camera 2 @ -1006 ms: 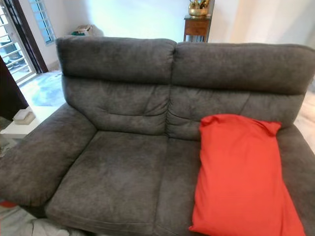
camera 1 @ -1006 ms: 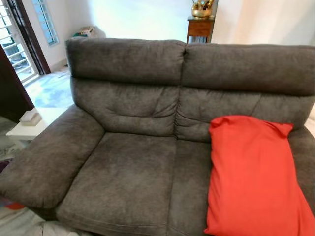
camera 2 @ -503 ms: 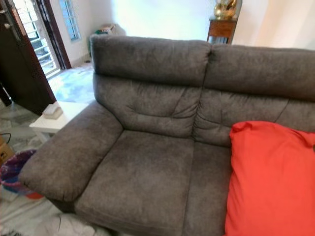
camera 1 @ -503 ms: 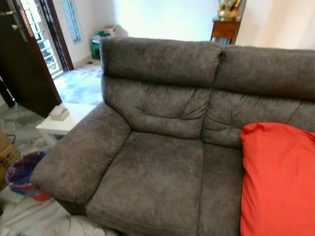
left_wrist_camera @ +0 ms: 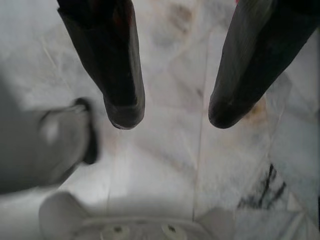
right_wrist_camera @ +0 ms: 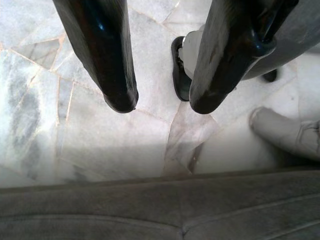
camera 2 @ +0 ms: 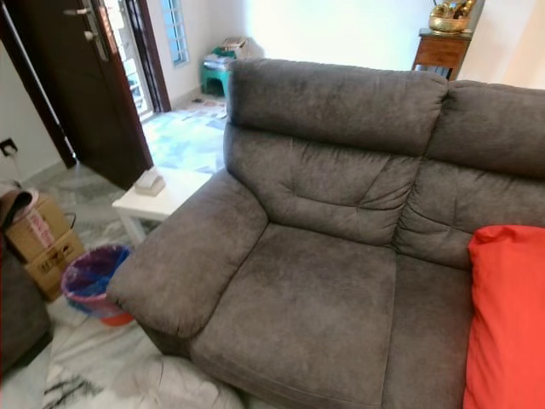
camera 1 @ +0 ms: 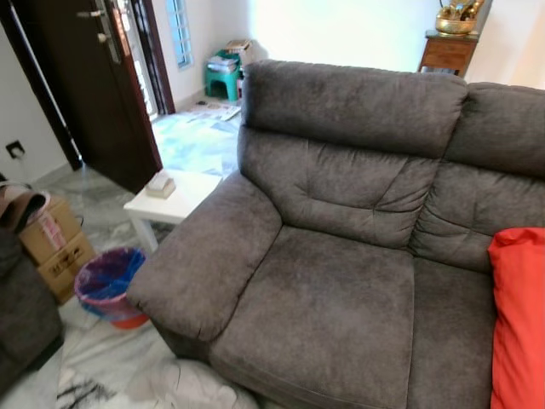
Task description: Move the pillow to the sofa from floor
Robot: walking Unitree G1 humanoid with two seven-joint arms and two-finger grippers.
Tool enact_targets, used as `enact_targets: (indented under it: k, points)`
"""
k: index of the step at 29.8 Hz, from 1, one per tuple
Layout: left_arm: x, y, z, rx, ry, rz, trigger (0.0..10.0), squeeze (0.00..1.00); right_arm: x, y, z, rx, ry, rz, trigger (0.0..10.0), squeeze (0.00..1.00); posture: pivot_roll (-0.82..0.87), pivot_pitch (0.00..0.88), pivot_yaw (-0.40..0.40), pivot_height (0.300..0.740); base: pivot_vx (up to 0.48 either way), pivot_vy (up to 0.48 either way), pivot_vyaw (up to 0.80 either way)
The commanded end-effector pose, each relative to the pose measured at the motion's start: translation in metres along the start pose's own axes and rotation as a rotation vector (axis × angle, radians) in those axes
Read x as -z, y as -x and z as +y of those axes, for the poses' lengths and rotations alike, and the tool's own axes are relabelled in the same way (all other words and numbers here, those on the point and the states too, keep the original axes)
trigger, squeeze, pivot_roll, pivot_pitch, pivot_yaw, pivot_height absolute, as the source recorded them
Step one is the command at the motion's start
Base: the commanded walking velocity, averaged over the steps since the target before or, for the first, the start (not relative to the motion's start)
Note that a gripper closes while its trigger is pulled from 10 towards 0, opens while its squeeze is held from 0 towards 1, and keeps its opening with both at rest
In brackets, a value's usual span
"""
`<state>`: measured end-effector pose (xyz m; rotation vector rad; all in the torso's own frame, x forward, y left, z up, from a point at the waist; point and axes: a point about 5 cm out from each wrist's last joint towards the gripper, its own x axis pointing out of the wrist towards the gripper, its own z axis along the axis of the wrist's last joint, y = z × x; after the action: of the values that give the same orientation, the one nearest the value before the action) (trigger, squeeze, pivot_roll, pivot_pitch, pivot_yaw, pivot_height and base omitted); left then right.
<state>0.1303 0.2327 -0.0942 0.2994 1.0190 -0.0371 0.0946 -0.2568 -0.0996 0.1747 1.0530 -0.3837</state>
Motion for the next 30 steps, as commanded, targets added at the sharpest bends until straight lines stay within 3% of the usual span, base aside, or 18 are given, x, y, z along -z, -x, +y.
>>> enact_targets:
  k: [1,30]
  points:
    - [0.009,0.0024,0.004,-0.009,0.007,0.028,10.0,0.0,-0.0083,-0.0023,0.0074,-0.021,-0.01,-0.025,10.0,0.0,0.1,0.0,-0.007,0.74,0.0,0.315,0.0]
    - [0.008,0.002,0.0017,-0.007,0.013,0.027,10.0,0.0,-0.0069,-0.0021,0.0063,-0.015,-0.009,-0.016,10.0,0.0,0.1,0.0,-0.01,0.74,0.0,0.321,0.0]
